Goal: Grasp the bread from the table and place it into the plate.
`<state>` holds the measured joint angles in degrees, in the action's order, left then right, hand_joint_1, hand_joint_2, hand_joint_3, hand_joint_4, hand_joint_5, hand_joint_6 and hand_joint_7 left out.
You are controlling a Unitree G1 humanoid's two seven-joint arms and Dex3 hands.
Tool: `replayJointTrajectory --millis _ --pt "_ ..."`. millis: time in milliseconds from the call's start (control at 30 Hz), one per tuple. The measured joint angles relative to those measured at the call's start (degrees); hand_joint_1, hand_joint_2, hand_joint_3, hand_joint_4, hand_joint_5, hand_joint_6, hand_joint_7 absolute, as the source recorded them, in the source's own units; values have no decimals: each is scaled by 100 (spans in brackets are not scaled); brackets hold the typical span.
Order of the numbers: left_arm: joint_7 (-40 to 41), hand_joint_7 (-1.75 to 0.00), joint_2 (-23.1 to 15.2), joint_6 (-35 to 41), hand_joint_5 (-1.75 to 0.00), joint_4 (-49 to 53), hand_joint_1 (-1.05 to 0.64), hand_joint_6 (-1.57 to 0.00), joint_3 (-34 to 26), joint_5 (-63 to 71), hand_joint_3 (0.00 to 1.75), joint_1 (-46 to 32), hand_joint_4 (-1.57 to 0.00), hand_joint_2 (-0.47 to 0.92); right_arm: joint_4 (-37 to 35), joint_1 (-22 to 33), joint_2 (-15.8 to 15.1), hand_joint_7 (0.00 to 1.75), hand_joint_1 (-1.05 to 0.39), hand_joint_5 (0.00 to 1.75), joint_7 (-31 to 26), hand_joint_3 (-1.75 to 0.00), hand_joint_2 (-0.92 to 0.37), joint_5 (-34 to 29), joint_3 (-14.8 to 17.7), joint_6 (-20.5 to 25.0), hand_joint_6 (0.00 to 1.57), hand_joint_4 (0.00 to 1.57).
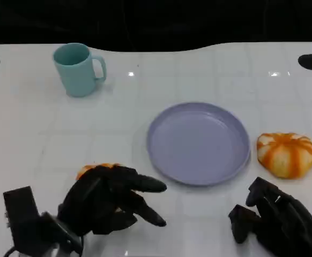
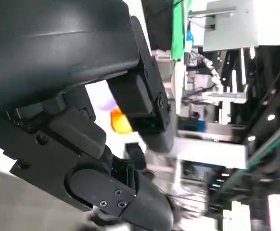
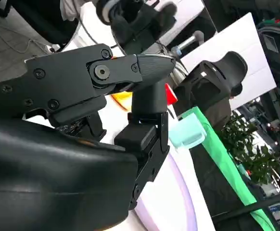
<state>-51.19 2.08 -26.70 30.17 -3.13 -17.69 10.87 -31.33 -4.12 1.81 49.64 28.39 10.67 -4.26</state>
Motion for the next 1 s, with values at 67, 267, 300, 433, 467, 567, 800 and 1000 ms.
replayJointTrajectory --millis 67,267,300,433,467,567,800,1000 --pt "185 0 -159 -214 0 -128 -105 -77 71 275 3 0 -115 91 0 1 0 145 -58 171 0 -23 -92 -3 -2 -24 67 77" --pt "936 0 -488 -788 0 -588 -105 -66 231 1098 8 -34 -99 92 1 4 4 144 -57 171 1 -22 -92 -2 -8 -64 68 76" --pt "1143 0 -560 -908 0 -679 -105 -64 267 1369 10 -58 -95 92 3 6 5 144 -57 171 1 -22 -92 -2 -10 -64 68 77" --pt "1997 0 -968 -1281 0 -998 -105 -57 391 2602 22 -123 -86 92 7 16 6 144 -57 171 -1 -23 -92 -8 -17 -84 68 77" --pt "2255 0 -1088 -1326 0 -1103 -105 -55 412 2963 24 -138 -86 92 7 17 6 144 -57 171 -1 -23 -92 -9 -18 -86 68 77" --pt "3101 0 -1397 -1386 -1 -1424 -105 -47 478 4114 32 -209 -86 92 7 20 8 145 -57 171 -1 -23 -92 -8 -16 -86 68 77" --pt "4457 0 -1952 -1030 0 -1912 -105 -33 882 5997 32 -238 -76 92 12 36 16 145 -57 172 -2 -22 -92 -7 -18 -91 67 77" --pt "4915 0 -2247 -416 0 -2150 -105 -24 1250 6749 35 -240 -66 92 22 46 20 145 -56 171 0 -22 -92 -1 -17 -90 67 77"
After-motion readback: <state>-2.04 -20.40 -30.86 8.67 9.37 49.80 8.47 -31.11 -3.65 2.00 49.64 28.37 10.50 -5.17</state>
